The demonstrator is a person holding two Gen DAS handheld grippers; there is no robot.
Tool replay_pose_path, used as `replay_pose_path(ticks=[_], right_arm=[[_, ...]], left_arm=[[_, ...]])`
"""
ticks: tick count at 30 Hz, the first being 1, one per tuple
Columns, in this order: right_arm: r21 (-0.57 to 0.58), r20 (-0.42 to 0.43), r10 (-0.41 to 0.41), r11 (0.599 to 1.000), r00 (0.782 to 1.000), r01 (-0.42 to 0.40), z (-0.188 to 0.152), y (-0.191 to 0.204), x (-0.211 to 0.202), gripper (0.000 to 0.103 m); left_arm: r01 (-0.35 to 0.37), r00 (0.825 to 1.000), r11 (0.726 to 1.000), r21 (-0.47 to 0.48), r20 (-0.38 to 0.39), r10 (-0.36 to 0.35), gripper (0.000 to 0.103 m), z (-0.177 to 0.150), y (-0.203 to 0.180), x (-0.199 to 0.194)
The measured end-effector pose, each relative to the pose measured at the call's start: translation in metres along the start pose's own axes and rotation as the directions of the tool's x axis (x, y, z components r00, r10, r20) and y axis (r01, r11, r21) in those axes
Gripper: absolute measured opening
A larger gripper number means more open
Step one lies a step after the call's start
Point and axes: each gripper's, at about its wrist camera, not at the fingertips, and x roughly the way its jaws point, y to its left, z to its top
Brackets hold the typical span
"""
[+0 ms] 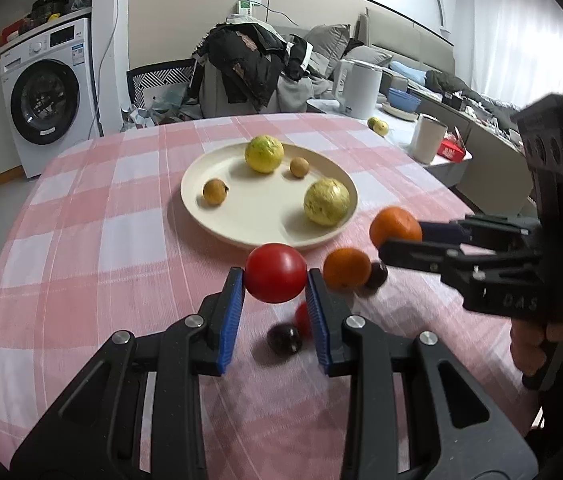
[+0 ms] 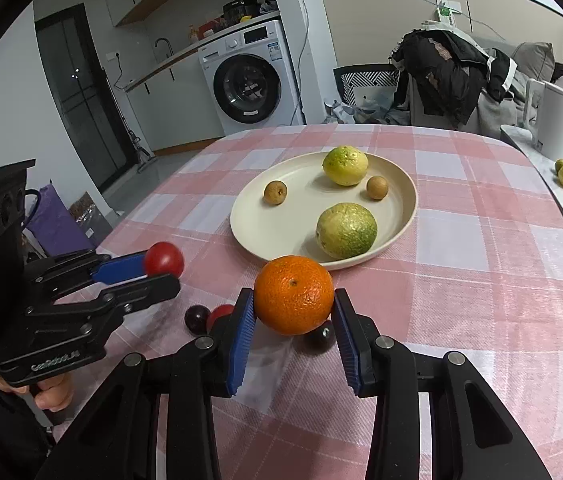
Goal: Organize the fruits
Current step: 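Carry the red tomato with the left tool while the right carries the orange over the plate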
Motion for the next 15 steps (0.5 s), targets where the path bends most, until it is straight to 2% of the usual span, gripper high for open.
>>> replay_pose_path(ticks=[15], right_arm=[[0.026, -0.036, 0.003, 1.0, 0.999, -0.002, 0.033, -0.007, 0.04, 0.039]], left_arm=[[-0.041, 0.999, 0.999, -0.025, 0.004, 0.041, 0.028, 0.034, 0.018, 0.043]])
